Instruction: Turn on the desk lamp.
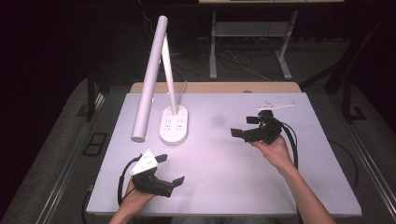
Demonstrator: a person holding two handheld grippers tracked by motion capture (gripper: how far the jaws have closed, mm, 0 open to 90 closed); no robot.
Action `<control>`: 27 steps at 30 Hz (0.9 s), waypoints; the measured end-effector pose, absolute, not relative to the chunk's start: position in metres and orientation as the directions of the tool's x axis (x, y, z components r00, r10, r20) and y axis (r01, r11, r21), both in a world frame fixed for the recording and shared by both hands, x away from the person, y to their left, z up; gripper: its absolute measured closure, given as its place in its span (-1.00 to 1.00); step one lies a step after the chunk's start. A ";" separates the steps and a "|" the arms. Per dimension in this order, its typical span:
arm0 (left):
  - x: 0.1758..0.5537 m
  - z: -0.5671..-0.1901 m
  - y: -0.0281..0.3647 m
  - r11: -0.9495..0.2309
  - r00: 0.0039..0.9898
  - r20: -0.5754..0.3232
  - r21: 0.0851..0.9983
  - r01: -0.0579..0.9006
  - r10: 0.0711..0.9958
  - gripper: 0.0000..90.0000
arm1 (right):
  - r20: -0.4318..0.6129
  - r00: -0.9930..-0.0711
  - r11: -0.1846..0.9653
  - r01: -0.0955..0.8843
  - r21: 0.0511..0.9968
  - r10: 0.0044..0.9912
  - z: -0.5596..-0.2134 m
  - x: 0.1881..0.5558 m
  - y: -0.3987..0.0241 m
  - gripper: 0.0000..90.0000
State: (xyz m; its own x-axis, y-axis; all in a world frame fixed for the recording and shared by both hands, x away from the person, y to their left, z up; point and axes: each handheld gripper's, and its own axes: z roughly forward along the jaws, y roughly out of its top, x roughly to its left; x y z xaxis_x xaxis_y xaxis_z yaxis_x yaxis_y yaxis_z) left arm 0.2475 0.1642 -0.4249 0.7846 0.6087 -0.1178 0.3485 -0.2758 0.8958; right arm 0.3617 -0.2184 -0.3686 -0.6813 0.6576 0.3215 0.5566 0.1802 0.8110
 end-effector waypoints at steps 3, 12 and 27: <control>0.247 -0.425 0.164 -0.276 0.785 -0.118 0.896 0.348 0.608 -1.00 | 0.325 -0.680 0.173 0.556 0.813 0.658 -0.370 0.351 -0.227 -1.00; 0.247 -0.424 0.165 -0.274 0.783 -0.118 0.896 0.348 0.610 -1.00 | 0.318 -0.674 0.171 0.554 0.815 0.666 -0.378 0.318 -0.248 -1.00; 0.246 -0.424 0.164 -0.270 0.781 -0.120 0.897 0.349 0.612 -1.00 | 0.322 -0.644 0.159 0.573 0.804 0.694 -0.406 0.266 -0.282 -1.00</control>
